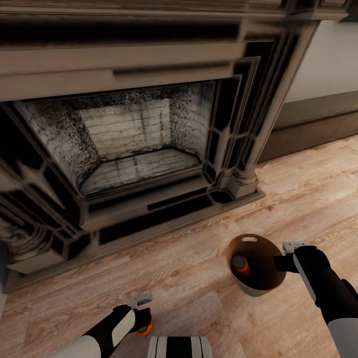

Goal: Put the three can of soda from the living room inside the tash can in the kitchen.

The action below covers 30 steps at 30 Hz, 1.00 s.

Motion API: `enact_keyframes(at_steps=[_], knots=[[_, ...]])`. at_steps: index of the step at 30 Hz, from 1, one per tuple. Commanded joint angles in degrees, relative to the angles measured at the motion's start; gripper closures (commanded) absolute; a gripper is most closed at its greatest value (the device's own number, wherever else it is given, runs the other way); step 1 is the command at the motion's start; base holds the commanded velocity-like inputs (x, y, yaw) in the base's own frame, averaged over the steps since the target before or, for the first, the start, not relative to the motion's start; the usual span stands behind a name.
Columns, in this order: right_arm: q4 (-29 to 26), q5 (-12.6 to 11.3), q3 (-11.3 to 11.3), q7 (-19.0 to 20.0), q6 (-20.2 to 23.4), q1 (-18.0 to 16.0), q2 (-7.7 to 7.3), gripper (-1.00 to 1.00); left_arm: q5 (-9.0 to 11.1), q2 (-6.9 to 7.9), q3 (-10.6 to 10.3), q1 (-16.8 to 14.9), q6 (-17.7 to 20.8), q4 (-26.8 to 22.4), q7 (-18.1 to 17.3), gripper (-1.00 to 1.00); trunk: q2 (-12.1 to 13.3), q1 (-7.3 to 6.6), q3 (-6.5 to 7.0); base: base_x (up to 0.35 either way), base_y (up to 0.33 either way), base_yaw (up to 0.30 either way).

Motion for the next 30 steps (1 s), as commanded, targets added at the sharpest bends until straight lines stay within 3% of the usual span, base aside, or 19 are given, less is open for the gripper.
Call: enact_keyframes(at_steps=[1, 5, 30], knots=[[-0.02, -0.45, 0.03, 0.26, 0.02, -0.02, -0.03, 1.0, -0.43, 0.02, -0.02, 0.04, 0.07, 0.06, 0.1, 1.0, 0.02, -0.02, 0.22, 0.0, 0.0, 0.0], [-0.03, -0.45, 0.08, 0.26, 0.02, -0.02, -0.11, 1.0, -0.48, 0.02, -0.04, 0.04, 0.08, 0.03, 0.12, 1.0, 0.07, -0.12, 1.1, 0.0, 0.0, 0.0], [0.5, -0.45, 0.63, 0.26, 0.02, 0.06, -0.04, 1.0, -0.39, 0.02, -0.06, -0.13, 0.25, -0.86, -0.08, 1.0, 10.09, -5.61, 5.59, 0.0, 0.0, 0.0]])
